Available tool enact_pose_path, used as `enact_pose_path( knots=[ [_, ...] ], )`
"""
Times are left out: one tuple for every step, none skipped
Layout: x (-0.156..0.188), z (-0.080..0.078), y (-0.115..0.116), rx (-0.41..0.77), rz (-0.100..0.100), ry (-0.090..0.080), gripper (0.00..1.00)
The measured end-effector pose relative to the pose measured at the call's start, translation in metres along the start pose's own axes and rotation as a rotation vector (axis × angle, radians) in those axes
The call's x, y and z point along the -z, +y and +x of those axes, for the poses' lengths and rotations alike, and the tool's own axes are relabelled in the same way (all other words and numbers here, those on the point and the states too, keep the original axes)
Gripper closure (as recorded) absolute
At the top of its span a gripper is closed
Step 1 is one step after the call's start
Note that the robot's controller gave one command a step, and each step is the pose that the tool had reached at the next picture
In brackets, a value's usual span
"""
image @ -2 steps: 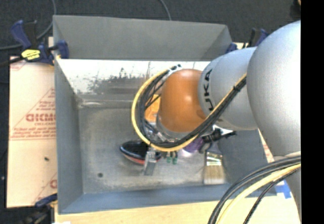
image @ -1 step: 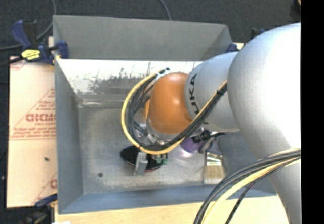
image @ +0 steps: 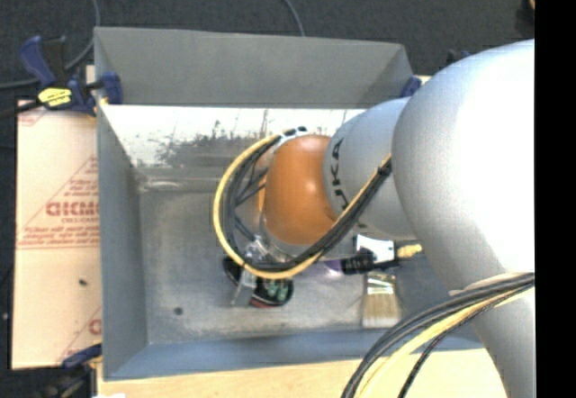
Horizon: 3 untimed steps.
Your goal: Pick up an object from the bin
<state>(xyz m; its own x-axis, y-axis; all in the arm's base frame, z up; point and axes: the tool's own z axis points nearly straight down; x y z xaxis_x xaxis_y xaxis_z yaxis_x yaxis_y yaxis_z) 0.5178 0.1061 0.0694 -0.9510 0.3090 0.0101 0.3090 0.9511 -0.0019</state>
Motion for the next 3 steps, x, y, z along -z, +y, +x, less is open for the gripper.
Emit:
enact_pose_path(
  knots=[
    [0.0000, 0.0000, -0.0001, 0.000, 0.000, 0.000, 1.00],
    [0.0017, 0.0000, -0.0002, -0.001, 0.000, -0.001, 1.00],
    [0.0094, 0.0006, -0.0008, -0.001, 0.000, -0.001, 1.00]
  ],
)
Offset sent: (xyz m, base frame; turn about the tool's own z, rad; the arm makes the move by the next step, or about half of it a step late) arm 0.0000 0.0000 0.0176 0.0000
